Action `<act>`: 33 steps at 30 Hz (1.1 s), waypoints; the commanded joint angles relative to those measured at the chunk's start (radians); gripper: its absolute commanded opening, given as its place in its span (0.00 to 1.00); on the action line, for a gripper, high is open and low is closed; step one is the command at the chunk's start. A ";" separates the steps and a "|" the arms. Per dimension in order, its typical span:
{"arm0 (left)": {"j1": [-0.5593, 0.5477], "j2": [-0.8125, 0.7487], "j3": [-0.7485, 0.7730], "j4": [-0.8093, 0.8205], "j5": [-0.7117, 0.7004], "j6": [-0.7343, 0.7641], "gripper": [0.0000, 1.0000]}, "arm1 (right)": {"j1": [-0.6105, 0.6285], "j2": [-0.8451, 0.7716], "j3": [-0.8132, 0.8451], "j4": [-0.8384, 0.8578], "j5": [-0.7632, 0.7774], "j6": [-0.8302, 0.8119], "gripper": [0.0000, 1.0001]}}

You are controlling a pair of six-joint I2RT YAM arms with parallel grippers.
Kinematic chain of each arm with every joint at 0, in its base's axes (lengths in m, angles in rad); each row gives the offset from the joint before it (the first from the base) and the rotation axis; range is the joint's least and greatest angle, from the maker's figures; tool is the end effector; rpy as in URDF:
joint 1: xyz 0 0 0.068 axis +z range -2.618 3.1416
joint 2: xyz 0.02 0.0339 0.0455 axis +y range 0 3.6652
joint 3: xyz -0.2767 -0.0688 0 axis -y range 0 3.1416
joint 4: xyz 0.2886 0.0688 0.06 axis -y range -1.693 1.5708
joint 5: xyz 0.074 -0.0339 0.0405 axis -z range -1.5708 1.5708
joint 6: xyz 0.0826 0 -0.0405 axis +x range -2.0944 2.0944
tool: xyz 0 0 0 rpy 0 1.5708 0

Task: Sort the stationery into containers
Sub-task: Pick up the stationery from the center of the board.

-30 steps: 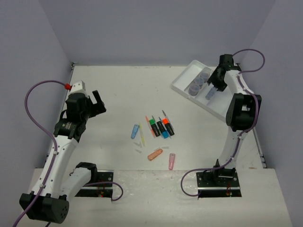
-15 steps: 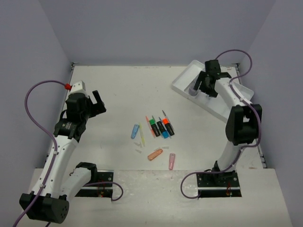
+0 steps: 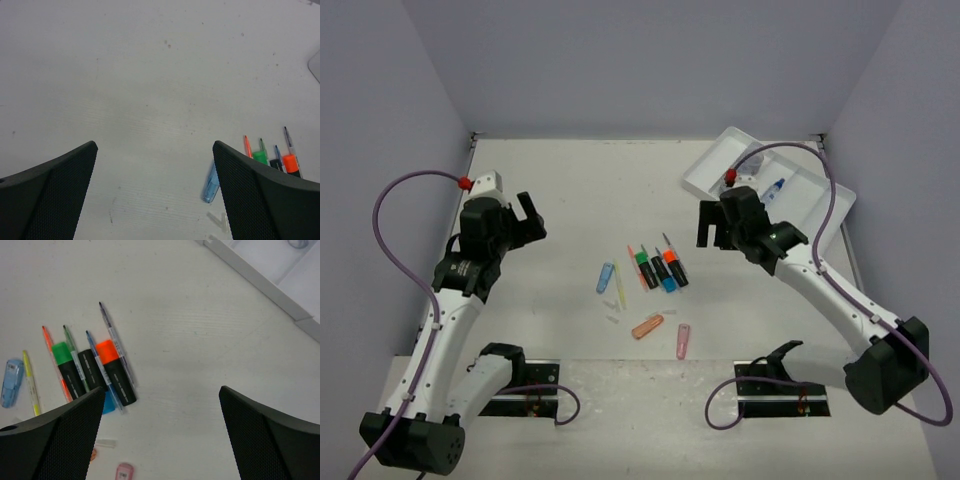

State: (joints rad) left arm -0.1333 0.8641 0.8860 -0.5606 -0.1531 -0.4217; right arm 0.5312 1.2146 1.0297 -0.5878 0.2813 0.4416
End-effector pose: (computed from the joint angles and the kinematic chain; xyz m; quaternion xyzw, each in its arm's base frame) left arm 0.2605 -0.0222 0.3104 -0.1620 0.8528 -0.0708 0.4914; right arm 0.2944 0.1464 0.2717 0.0136 0.9139 0.0656 0.4005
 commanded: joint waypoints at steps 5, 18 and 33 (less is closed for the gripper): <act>-0.005 0.018 0.014 0.035 -0.038 0.034 1.00 | 0.004 -0.242 -0.138 0.160 0.004 -0.002 0.97; 0.001 0.053 -0.005 0.028 -0.107 0.012 1.00 | 0.004 -0.470 -0.339 0.351 0.021 -0.033 0.99; 0.001 -0.002 -0.010 0.030 -0.091 0.024 1.00 | 0.004 -0.396 -0.306 0.329 -0.005 0.002 0.99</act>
State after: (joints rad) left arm -0.1333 0.9076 0.8836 -0.5629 -0.2477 -0.4229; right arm 0.5320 0.8325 0.6930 -0.2981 0.2853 0.4294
